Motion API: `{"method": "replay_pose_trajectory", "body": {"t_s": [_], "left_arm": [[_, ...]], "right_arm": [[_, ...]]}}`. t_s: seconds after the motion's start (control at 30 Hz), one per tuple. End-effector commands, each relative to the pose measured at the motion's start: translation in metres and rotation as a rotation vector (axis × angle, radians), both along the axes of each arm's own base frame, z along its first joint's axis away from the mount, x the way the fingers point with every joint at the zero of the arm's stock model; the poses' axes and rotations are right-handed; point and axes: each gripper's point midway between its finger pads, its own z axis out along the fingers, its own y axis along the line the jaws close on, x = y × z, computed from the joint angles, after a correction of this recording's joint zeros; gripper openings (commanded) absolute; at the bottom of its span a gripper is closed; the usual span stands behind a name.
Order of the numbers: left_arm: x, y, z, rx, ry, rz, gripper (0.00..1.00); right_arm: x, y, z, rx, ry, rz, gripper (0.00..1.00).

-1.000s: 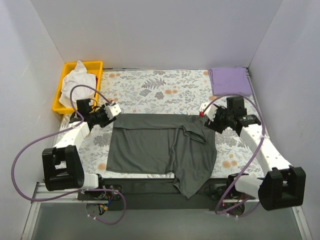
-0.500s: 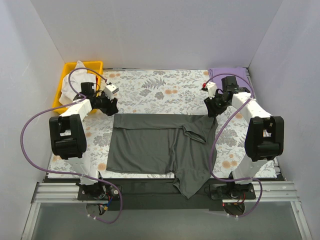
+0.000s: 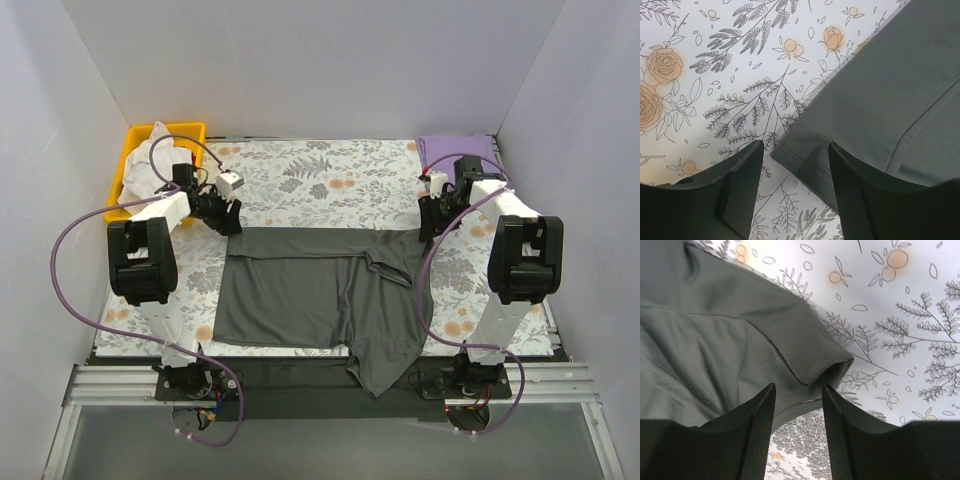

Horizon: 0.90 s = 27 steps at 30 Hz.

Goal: Fold and stack the t-shirts
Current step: Fold the tshirt

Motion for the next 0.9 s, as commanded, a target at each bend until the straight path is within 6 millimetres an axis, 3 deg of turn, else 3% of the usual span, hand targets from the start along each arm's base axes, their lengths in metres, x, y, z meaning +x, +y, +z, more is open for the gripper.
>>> {"method": "replay_pose_trajectory", "body": {"t_s": [0.0, 0.2, 0.27, 0.4, 0.5, 0.53, 0.6, 0.77, 0.87], "left_arm": [[0.012, -0.002, 0.009, 0.002, -0.018, -0.003, 0.54], [0.013, 0.003, 0.0, 0.027, 0.01, 0.002, 0.54], [0.013, 0.004, -0.003, 0.035, 0.014, 0.003, 0.54], [0.012, 0.004, -0.009, 0.04, 0.027, -0.004, 0.53], [0.011, 0.005, -0.012, 0.045, 0.036, -0.009, 0.48], [0.01, 0.005, -0.012, 0.049, 0.041, -0.01, 0.46], [0.008, 0.006, -0.016, 0.054, 0.052, -0.017, 0.33], [0.008, 0.011, -0.021, 0.079, 0.068, -0.002, 0.03], [0.007, 0.013, -0.021, 0.089, 0.07, 0.01, 0.0]], "right_arm": [[0.009, 0.016, 0.016, 0.098, -0.003, -0.013, 0.48], [0.011, 0.019, 0.012, 0.115, 0.017, -0.02, 0.46], [0.013, 0.007, 0.007, 0.106, 0.027, -0.052, 0.44], [0.01, 0.005, 0.0, 0.097, 0.049, -0.063, 0.38], [0.007, 0.003, -0.005, 0.087, 0.062, -0.071, 0.28], [0.006, 0.0, -0.005, 0.074, 0.06, -0.075, 0.17], [0.007, -0.005, -0.006, 0.053, 0.057, -0.084, 0.02], [0.011, -0.027, -0.005, 0.008, 0.045, -0.139, 0.01], [-0.004, -0.031, -0.007, -0.007, 0.062, -0.135, 0.01]]}}
